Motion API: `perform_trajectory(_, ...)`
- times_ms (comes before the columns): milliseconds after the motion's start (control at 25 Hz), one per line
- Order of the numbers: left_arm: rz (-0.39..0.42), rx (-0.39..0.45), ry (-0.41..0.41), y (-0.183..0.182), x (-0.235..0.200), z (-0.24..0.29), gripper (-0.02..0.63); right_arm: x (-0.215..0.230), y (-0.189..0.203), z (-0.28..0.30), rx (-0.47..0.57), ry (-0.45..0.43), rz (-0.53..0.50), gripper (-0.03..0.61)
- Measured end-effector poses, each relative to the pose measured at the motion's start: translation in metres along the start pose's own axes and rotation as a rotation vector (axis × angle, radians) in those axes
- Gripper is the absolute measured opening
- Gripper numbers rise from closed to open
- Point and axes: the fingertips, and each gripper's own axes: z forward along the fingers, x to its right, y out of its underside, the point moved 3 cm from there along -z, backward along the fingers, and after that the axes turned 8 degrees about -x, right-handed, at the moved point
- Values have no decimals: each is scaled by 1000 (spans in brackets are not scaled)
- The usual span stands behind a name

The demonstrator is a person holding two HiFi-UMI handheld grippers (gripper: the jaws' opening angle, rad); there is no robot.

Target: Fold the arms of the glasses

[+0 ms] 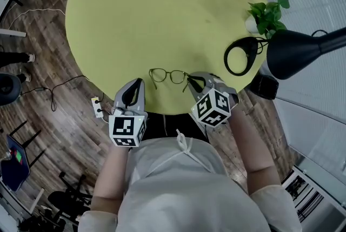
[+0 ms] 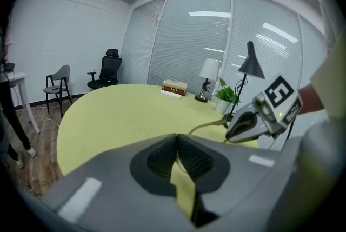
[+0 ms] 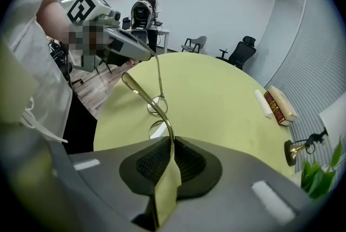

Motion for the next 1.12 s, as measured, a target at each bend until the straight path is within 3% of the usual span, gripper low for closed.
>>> perform_trajectory(400, -68, 3, 55, -23, -1, 13, 6, -5, 0, -1, 0, 11, -39, 20)
perform_trajectory(1120, -14, -110, 126, 1, 23, 51, 6, -2, -2, -2, 29, 5, -35, 20)
